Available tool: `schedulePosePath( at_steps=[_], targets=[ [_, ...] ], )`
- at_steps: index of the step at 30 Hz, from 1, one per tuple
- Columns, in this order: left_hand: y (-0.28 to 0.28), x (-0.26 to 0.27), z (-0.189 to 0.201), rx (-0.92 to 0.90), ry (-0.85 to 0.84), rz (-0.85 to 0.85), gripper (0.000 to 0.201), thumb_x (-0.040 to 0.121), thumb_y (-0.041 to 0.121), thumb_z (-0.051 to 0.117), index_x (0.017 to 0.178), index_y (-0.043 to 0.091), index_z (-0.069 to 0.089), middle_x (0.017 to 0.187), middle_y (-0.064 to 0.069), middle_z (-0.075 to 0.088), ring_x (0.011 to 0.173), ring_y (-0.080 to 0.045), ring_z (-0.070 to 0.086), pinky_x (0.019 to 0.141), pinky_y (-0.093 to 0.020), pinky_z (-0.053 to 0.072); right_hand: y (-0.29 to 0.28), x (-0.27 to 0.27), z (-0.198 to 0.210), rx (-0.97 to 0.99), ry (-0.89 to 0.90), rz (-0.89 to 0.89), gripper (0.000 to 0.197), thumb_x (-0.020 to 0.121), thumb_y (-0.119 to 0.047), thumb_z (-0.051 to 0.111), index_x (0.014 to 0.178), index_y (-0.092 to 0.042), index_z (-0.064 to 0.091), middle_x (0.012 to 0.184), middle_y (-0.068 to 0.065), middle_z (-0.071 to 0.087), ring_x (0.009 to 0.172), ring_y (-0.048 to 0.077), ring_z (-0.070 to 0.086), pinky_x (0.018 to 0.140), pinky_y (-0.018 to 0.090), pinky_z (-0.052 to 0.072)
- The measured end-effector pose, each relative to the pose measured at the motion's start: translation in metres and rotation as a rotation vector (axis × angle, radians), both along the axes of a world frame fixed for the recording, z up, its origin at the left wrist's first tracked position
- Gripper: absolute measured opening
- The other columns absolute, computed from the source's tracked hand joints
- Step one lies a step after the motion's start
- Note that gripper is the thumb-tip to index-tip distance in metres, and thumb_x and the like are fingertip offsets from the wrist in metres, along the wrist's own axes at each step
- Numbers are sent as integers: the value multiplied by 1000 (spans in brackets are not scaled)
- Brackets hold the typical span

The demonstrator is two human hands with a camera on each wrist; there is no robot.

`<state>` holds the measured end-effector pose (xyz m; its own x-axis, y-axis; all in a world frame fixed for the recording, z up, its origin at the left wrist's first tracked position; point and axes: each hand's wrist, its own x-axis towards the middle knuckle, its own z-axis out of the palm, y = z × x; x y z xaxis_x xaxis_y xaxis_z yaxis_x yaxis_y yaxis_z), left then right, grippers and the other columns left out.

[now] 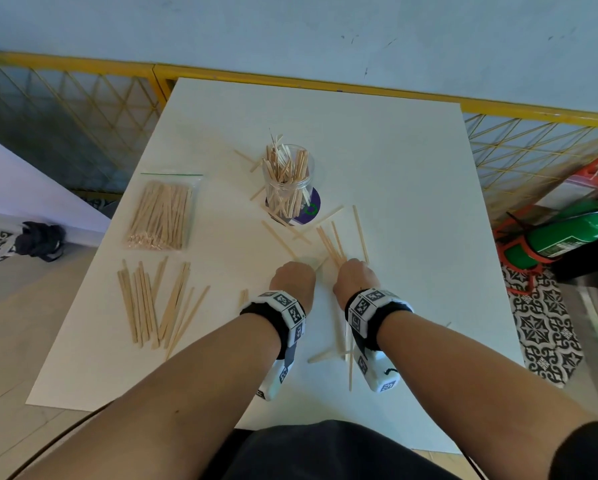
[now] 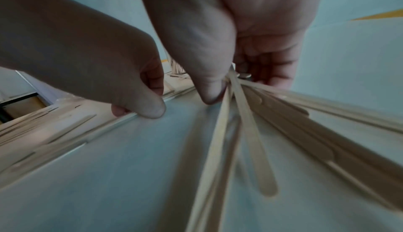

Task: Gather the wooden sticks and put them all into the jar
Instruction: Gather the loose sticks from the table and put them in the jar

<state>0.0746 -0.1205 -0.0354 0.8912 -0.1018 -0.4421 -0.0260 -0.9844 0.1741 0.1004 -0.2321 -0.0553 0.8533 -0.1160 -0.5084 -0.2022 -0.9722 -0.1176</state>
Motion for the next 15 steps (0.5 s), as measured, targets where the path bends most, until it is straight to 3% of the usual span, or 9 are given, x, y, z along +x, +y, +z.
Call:
schedulePosePath(
  at_steps=[5,10,13,15],
  targets=[
    [2,-2,0,8,-6,0,20,91,0,52,108,-3,62,114,-18,64,106,-34,62,86,-35,50,3,-6,-7,-12,-84,-61,28,95,-7,43,121,1,49,126,18,53,116,28,56,91,32,49],
    [9,1,3,-230,8,246,25,88,10,55,111,4,60,107,-14,66,94,-33,63,74,-34,51,1,2,-2,150,-94,-206,31,90,-10,46,119,1,48,125,20,53,115,34,53,93,37,44],
    [19,6,8,-275,41,351,25,92,17,49,111,2,55,106,-15,62,82,-28,53,67,-32,42,-4,9,11,275,-78,-159,20,91,-12,43,107,0,44,117,23,55,107,37,55,83,37,43],
    [28,13,9,-301,49,358,26,96,23,44,110,1,48,107,-15,60,82,-29,53,67,-33,39,-11,17,17,426,-89,-181,12,94,-14,40,98,-5,35,104,24,57,89,34,58,72,36,43]
  ],
)
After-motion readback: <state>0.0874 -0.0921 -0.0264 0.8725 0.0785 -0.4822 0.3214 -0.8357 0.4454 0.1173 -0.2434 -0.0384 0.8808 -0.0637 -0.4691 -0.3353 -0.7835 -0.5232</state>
